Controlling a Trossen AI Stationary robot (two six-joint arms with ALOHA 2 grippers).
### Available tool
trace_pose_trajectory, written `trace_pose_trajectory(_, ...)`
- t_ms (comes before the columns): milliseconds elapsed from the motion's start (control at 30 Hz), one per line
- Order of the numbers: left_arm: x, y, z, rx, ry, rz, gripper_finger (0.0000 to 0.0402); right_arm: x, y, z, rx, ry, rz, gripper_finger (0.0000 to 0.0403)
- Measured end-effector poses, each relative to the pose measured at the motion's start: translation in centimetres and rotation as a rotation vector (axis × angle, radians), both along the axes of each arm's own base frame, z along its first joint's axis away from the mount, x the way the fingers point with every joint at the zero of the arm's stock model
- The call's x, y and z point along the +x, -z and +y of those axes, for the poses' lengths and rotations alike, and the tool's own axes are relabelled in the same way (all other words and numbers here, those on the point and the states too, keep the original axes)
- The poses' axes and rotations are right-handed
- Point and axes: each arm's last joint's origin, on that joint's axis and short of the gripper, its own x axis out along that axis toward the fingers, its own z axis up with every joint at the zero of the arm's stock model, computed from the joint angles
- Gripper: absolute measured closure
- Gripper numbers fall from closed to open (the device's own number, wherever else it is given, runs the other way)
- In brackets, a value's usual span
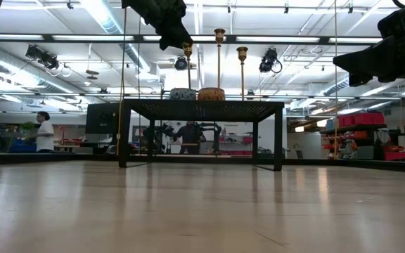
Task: Pick & Place candle stick holders
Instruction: Put the gold candle holder on the shelf
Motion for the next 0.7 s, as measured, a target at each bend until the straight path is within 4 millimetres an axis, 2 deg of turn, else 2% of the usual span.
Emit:
trace_pose_trajectory(233,0.03,0.00,-0.04,0.004,0.004,0.002,0.0241,0.00,0.00,0.00,0.000,0.000,0.000,0.0389)
trace_pose_trajectory(533,0.05,0.27,0.08,0.009,-0.008,0.021,0.0189,0.00,0.00,0.00,0.000,0.000,0.000,0.0389)
trace_pose_trajectory(700,0.10,0.28,-0.08,0.003,-0.005,0.024,0.0181,0.00,0.00,0.00,0.000,0.000,0.000,0.0389)
